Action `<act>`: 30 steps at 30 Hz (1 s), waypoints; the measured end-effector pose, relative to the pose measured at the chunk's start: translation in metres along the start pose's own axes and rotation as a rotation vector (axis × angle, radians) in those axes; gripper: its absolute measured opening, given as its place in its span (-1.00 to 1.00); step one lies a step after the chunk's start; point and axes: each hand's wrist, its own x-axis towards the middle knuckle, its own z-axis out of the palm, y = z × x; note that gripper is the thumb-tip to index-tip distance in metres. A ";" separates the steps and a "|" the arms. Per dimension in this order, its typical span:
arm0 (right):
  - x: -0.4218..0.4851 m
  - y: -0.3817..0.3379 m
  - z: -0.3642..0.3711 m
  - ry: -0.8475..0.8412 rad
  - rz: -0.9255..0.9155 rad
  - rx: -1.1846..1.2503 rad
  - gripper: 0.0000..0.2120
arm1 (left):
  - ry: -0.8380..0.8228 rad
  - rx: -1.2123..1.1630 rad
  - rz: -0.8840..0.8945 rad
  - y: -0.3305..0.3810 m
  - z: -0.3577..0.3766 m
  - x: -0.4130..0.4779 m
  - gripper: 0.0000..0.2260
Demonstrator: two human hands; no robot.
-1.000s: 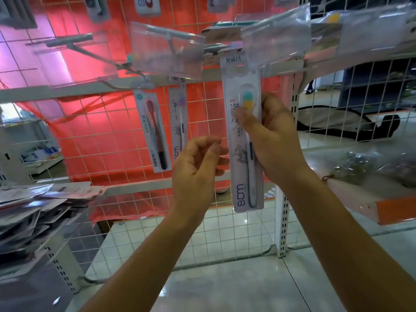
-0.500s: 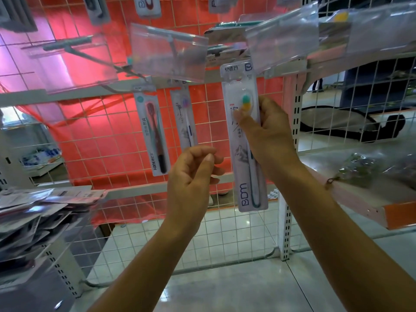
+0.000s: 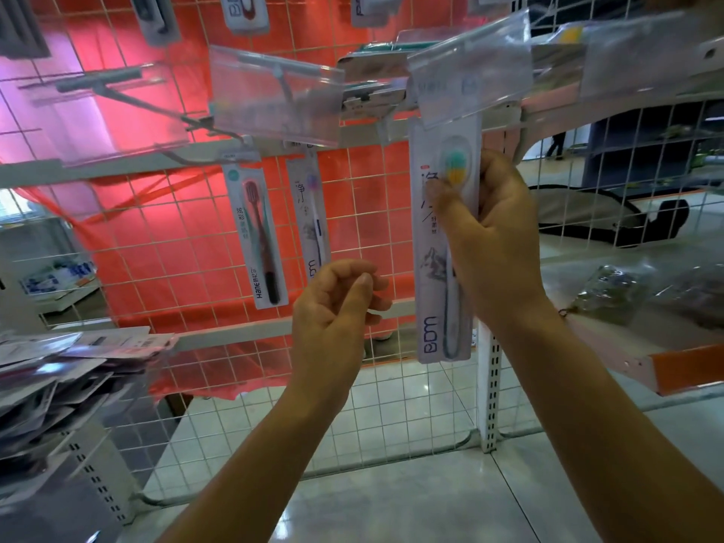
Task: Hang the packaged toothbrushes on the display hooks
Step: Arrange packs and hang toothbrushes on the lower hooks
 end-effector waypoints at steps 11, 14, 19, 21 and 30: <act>0.006 0.007 -0.007 0.013 0.036 0.059 -0.82 | -0.021 -0.001 -0.005 -0.002 0.005 -0.001 -0.81; 0.008 0.011 -0.009 0.007 0.055 0.025 -0.85 | -0.024 -0.002 -0.014 -0.004 0.006 -0.001 -0.81; 0.020 0.027 -0.003 -0.001 0.088 -0.126 -0.92 | -0.021 -0.009 -0.037 -0.006 0.008 -0.001 -0.80; 0.029 0.036 0.000 -0.008 0.088 -0.199 -0.87 | -0.020 -0.021 -0.046 -0.007 0.009 0.000 -0.79; 0.069 0.094 0.021 -0.019 0.193 -0.259 -0.81 | -0.028 -0.016 -0.035 -0.013 0.004 0.009 -0.80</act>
